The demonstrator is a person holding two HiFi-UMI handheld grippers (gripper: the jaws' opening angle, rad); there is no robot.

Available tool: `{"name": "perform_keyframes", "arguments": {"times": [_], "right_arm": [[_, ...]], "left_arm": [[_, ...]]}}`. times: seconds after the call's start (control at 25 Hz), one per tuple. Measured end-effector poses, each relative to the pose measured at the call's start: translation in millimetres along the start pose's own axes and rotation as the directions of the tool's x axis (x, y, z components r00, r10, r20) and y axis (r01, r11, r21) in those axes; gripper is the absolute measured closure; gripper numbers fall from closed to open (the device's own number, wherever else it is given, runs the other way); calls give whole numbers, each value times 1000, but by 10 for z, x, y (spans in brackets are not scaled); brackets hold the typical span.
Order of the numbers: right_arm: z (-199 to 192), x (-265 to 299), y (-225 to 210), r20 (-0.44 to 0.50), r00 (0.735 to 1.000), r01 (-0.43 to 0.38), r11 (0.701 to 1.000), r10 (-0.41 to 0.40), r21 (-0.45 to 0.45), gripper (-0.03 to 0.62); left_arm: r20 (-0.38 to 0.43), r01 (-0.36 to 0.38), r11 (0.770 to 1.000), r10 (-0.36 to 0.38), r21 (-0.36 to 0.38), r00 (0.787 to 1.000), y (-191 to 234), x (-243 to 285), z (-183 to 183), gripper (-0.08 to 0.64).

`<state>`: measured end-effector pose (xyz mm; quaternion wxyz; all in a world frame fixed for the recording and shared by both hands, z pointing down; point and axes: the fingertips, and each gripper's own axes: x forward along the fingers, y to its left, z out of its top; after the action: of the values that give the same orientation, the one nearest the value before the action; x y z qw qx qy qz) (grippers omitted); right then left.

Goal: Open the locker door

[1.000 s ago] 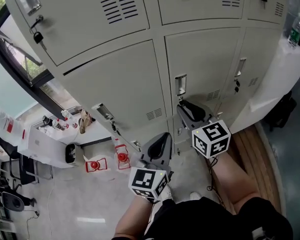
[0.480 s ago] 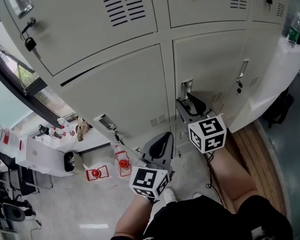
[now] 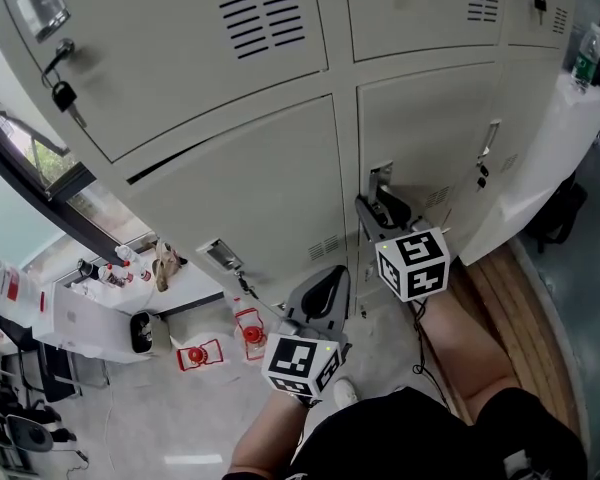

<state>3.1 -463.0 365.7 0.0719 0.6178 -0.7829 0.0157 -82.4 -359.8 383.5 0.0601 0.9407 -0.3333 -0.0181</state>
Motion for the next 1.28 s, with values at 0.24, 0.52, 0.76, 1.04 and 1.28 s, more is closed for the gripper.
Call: {"name": "perform_keyframes", "arguments": {"times": [0.24, 0.52, 0.76, 1.04, 1.28], "right_arm": [[-10, -15, -9, -2, 1000, 9, 1000, -9, 22, 434], [-35, -165, 16, -5, 1000, -17, 999, 17, 32, 434], [-60, -392, 35, 11, 997, -83, 996, 83, 34, 434], [-100, -726, 18, 25, 984, -177, 984, 177, 20, 433], [-138, -1031, -40, 19, 966, -259, 966, 259, 9, 431]], "left_arm": [[5, 1, 1000, -1, 0, 1000, 24, -51, 22, 543], [11, 16, 1000, -16, 16, 1000, -89, -77, 51, 543], [13, 27, 1000, -27, 14, 1000, -255, -45, 57, 543], [2, 73, 997, -73, 12, 997, -568, 86, 6, 543], [-3, 104, 995, -104, 3, 995, -809, 193, -26, 543]]}}
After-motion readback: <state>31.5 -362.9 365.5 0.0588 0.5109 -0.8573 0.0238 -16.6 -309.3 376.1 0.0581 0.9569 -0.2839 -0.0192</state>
